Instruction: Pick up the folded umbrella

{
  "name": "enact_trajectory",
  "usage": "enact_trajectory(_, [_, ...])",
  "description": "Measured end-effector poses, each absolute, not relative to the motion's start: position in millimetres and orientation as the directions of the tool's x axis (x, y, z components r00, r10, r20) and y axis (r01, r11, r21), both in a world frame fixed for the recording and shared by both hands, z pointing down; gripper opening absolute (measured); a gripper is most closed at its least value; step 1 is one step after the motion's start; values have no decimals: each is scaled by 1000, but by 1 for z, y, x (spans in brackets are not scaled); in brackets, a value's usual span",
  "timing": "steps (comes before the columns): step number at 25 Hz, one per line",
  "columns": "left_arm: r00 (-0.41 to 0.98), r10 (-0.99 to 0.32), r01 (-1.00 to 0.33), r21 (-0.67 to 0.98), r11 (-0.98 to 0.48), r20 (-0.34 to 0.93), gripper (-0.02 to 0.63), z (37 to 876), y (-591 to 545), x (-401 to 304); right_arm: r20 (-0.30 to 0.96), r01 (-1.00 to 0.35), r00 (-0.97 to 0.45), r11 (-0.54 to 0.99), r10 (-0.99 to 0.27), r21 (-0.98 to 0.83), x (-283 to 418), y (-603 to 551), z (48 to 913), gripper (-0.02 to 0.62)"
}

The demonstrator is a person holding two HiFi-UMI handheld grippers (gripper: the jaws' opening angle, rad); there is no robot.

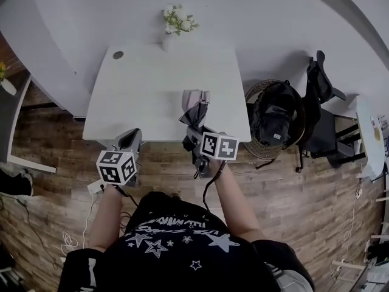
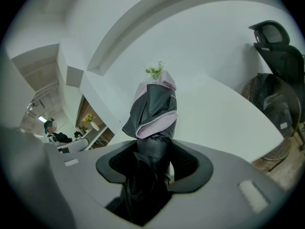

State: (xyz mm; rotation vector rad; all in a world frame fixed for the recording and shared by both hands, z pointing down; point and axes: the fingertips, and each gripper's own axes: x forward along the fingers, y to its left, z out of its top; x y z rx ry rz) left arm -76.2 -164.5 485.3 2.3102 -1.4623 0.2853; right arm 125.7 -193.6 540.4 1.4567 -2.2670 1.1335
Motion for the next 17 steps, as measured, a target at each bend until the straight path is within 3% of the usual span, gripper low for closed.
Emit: enact_trajectory(17, [474,-800,-880,228,-416,369,0,485,-108,-106,547,-858,-451,175,-705,-483,97,-134,535,231])
